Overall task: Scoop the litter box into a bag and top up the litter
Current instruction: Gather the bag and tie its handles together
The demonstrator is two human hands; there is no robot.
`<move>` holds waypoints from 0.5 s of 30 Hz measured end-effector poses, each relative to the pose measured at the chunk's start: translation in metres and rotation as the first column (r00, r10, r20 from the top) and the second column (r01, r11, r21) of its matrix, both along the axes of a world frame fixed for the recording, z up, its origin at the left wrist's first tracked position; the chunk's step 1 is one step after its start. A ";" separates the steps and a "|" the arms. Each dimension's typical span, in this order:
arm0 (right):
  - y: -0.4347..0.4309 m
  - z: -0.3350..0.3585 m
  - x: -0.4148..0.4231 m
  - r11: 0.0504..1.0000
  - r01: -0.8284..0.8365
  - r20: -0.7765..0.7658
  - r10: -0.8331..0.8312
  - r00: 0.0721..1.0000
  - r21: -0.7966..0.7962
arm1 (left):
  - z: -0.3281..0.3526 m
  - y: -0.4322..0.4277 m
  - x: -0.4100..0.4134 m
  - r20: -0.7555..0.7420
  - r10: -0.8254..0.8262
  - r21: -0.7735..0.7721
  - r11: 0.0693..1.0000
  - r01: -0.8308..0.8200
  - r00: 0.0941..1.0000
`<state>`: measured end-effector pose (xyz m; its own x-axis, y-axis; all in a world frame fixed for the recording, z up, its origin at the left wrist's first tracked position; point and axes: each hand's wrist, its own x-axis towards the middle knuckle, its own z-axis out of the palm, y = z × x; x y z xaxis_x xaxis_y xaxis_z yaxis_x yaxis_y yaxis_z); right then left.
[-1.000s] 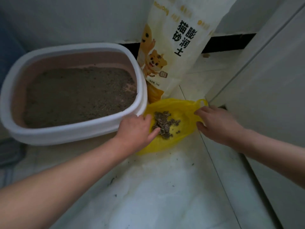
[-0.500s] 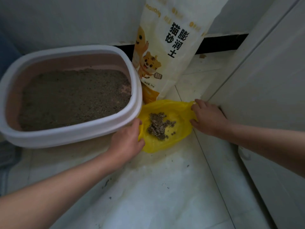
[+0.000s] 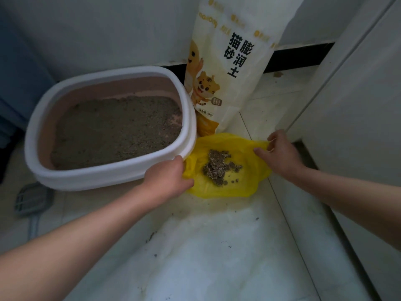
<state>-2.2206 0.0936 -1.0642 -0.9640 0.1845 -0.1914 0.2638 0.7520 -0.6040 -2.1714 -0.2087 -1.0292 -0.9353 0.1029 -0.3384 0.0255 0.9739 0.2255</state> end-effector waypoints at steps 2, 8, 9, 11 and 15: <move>0.000 0.001 -0.003 1.000 0.001 0.179 -0.006 0.984 0.028 | 0.000 -0.004 0.002 -0.019 0.050 0.114 0.992 -0.047 0.999; 0.003 0.011 0.013 0.980 -0.175 0.266 0.144 0.953 0.097 | 0.012 0.006 -0.001 0.018 0.335 0.681 0.686 -0.257 0.942; 0.001 0.017 0.017 0.979 -0.174 0.207 0.149 0.967 0.106 | 0.018 0.009 -0.003 0.026 0.366 0.736 0.623 -0.266 0.930; -0.003 0.033 0.021 0.990 -0.115 0.075 0.109 0.991 0.077 | 0.030 0.016 -0.006 0.021 0.414 0.809 0.527 -0.259 0.910; -0.011 0.068 0.026 0.982 -0.069 -0.081 0.055 0.995 -0.177 | 0.049 0.028 -0.013 -0.024 0.446 0.866 0.456 -0.204 0.895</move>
